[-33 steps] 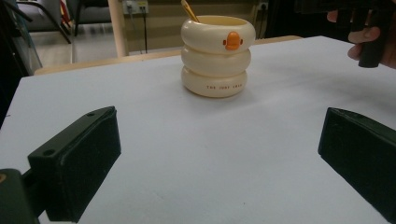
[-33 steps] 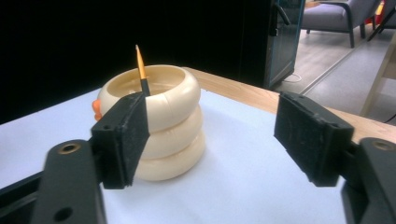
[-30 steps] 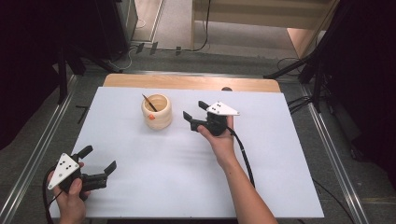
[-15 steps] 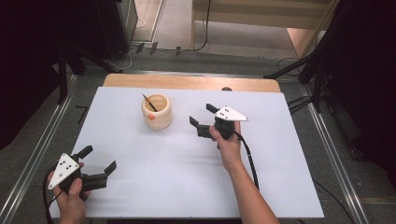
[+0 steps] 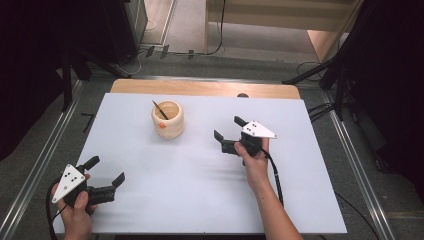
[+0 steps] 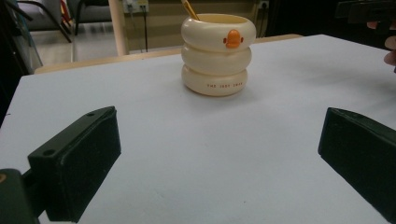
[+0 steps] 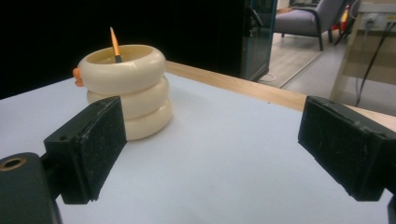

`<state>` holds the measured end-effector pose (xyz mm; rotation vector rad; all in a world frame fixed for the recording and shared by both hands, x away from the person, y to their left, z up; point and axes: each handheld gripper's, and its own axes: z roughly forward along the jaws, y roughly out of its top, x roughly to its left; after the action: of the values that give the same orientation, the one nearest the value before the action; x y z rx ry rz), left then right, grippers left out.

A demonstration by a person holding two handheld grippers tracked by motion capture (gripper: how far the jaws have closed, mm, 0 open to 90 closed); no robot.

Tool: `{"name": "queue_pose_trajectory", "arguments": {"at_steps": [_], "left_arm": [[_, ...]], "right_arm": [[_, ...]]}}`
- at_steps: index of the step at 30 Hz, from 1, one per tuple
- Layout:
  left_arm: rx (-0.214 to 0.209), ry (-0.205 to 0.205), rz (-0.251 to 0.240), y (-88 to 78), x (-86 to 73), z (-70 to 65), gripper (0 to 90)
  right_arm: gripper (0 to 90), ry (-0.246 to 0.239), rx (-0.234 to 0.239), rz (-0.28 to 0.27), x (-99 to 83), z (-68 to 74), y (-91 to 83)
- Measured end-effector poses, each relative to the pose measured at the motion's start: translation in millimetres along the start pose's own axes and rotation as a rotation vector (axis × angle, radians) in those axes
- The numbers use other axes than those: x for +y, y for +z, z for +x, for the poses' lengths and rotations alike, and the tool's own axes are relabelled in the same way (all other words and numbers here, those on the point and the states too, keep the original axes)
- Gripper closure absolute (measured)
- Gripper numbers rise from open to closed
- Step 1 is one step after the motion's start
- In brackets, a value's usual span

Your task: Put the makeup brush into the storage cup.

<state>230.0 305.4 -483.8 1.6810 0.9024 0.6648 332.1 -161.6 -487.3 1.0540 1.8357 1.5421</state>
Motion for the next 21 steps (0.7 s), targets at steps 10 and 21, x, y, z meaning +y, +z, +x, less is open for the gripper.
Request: {"name": "queue_pose_trajectory", "arguments": {"at_steps": [10, 21], "left_arm": [[0.000, 0.002, 0.001, 0.2, -0.2, -0.5, 0.0], [0.001, 0.001, 0.000, 0.8, -0.6, -0.8, 0.0]], "right_arm": [[7.6, -0.008, -0.029, 0.006, -8.1, -5.9, -20.5], [4.5, -0.001, -0.042, -0.001, -15.3, -10.6, -39.3]]}}
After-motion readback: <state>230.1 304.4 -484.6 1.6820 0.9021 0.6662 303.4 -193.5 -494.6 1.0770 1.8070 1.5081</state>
